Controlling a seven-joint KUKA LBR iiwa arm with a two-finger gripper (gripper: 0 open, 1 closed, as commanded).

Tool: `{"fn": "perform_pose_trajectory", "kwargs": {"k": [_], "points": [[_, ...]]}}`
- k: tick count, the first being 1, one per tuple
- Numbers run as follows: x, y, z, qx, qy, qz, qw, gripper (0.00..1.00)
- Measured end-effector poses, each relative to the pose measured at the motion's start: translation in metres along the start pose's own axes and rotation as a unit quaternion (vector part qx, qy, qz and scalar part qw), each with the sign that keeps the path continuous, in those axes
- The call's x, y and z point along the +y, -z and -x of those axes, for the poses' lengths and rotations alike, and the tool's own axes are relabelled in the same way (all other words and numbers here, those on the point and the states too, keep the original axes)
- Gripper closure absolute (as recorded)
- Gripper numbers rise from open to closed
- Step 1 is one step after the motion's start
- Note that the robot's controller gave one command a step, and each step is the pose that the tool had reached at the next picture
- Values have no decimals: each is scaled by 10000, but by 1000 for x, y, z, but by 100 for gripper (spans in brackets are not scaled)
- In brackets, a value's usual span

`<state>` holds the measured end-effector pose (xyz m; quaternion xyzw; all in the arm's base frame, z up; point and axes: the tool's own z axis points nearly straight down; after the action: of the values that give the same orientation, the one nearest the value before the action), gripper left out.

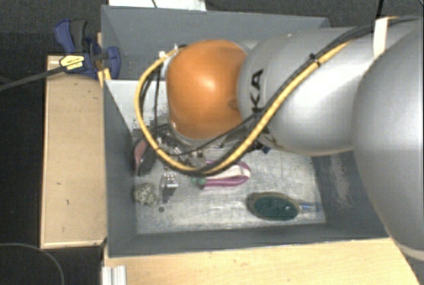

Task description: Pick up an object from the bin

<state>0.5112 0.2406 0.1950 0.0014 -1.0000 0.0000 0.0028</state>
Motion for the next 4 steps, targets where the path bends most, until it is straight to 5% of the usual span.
{"fn": "perform_pose_trajectory", "kwargs": {"k": [1,2,3,4], "points": [[8,-125,16,-17,2971,-16,9548,0],[12,-94,-9,-24,4134,-10,9106,0],[-9,-79,14,-58,2542,-2,9671,0],[9,-124,27,-48,3755,-24,9268,0]]}}
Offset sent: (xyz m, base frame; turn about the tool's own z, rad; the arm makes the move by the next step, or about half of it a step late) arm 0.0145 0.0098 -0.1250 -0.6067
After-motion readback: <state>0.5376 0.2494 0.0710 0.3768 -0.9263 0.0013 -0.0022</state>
